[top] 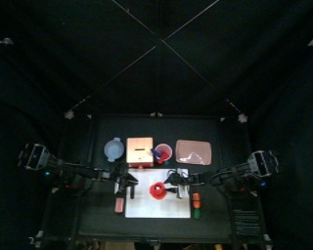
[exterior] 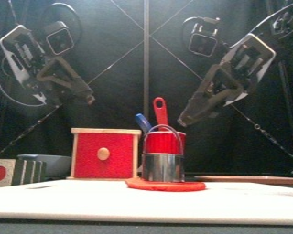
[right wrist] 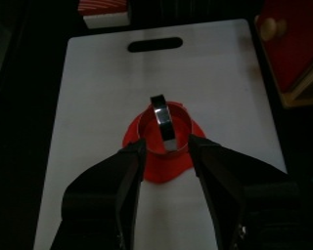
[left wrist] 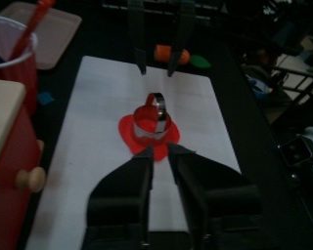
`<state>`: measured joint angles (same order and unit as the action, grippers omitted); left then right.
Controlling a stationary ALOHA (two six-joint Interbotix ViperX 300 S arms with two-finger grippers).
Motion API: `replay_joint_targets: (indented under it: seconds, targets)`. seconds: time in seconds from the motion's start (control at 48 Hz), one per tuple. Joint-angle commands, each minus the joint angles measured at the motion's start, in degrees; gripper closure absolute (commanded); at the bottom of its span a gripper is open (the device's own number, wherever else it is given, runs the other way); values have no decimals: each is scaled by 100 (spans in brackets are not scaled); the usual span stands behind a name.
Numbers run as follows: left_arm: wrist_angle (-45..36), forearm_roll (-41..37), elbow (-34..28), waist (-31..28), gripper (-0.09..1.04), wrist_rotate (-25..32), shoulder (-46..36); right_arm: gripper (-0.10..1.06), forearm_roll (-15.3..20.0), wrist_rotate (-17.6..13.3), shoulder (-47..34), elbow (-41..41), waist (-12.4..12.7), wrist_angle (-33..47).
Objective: Get the cutter from the drawer then cut the dough then place the extra dough in the bowl
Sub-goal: Cut the dough
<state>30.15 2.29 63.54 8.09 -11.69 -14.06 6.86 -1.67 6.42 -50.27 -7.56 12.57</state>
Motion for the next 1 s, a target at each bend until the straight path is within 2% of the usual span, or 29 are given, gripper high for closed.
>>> replay_joint_targets:
  seconds: [0.021,0.104,0.25,0.396,0.479,0.75,0.875,1.0]
  targets:
    - [229,-9,-483,220,9,9,563,19,18,-9,97,-53,-79,272]
    - [527,9,-686,316,2,18,993,19,53,-9,70,-193,-97,598]
    - [1380,193,-853,492,1,158,1802,19,176,-9,62,-457,-149,1292]
    - [2364,949,-923,677,1,659,2364,19,404,0,-88,-606,-229,1802]
    - [2742,1688,-984,896,1,1178,2575,19,475,0,-229,-615,-272,2013]
    - [2821,3568,-1292,1556,1,2584,2777,19,492,0,-756,-519,-369,2566]
    - [2821,3911,-1318,1626,2,2698,2830,19,519,0,-896,-475,-369,2628]
    - [2848,3929,-1362,1626,2,2707,2909,19,554,9,-923,-466,-334,2646]
